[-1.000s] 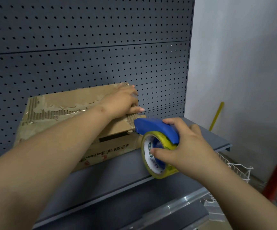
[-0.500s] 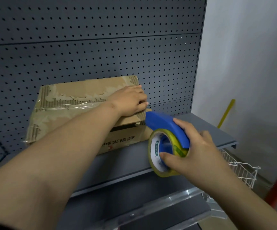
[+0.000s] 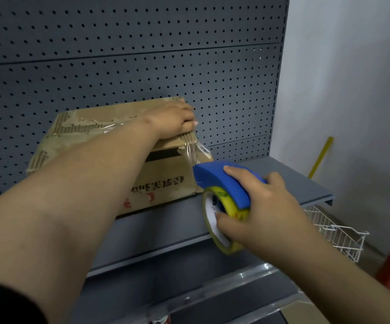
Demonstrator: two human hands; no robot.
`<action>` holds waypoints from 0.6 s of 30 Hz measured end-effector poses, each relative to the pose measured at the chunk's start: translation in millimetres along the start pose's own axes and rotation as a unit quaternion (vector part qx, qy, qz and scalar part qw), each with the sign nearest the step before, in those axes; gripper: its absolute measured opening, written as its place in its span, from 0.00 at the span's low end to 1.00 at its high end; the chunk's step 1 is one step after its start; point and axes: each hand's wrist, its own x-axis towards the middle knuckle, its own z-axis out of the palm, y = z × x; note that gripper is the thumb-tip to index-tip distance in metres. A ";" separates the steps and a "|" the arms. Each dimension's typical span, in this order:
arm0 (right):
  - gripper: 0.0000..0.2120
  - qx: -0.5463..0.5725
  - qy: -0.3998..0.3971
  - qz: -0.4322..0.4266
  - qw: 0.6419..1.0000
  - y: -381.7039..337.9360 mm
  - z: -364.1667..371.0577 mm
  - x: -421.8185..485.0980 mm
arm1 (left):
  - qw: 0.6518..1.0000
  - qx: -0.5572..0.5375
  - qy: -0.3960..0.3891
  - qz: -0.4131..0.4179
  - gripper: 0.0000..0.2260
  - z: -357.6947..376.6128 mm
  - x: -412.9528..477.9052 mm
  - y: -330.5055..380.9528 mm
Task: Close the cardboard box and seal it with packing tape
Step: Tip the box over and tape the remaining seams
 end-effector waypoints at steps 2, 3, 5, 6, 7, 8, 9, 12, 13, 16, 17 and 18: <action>0.32 -0.015 0.011 -0.014 1.000 -4.0 -1.2 14.1 | 1.000 -0.019 0.002 0.001 0.18 -5.6 -1.4 -0.7; 0.31 -0.024 0.012 -0.014 1.000 -5.5 -1.4 19.6 | 0.999 -0.033 0.003 0.001 0.17 -5.7 -3.7 0.8; 0.28 -0.038 0.001 0.000 0.999 -7.5 0.1 27.2 | 0.998 -0.059 0.004 -0.008 0.19 -1.2 -10.2 6.6; 0.27 -0.049 -0.004 0.005 0.999 -8.2 1.3 29.9 | 0.997 -0.077 0.003 -0.019 0.21 2.1 -13.3 9.5; 0.26 -0.064 -0.007 0.005 0.998 -9.2 3.7 31.7 | 0.995 -0.096 0.000 -0.029 0.22 5.1 -15.4 12.1; 0.26 -0.080 -0.008 0.000 0.997 -11.2 6.4 32.2 | 0.993 -0.112 -0.007 -0.035 0.23 7.6 -17.2 14.8; 0.26 -0.093 -0.007 -0.010 0.996 -14.2 9.7 31.9 | 0.993 -0.116 -0.017 -0.033 0.24 10.1 -18.5 16.0; 0.27 -0.108 -0.010 -0.037 0.993 -21.5 15.5 29.6 | 0.997 -0.062 -0.036 -0.017 0.23 19.2 -23.7 12.5; 0.28 -0.115 -0.013 -0.037 0.993 -19.8 15.1 30.1 | 0.998 -0.050 -0.032 -0.019 0.22 22.7 -25.1 10.9; 0.28 -0.151 -0.010 -0.020 0.988 -10.8 12.6 30.7 | 0.999 -0.040 -0.009 -0.017 0.22 30.9 -24.1 14.5; 0.28 -0.153 -0.009 -0.027 0.988 -10.4 12.9 29.8 | 0.999 -0.037 -0.004 -0.017 0.21 32.0 -23.6 16.3; 0.28 -0.150 -0.011 -0.040 0.988 -11.6 13.3 28.5 | 0.999 -0.035 -0.001 -0.018 0.21 31.9 -23.0 17.1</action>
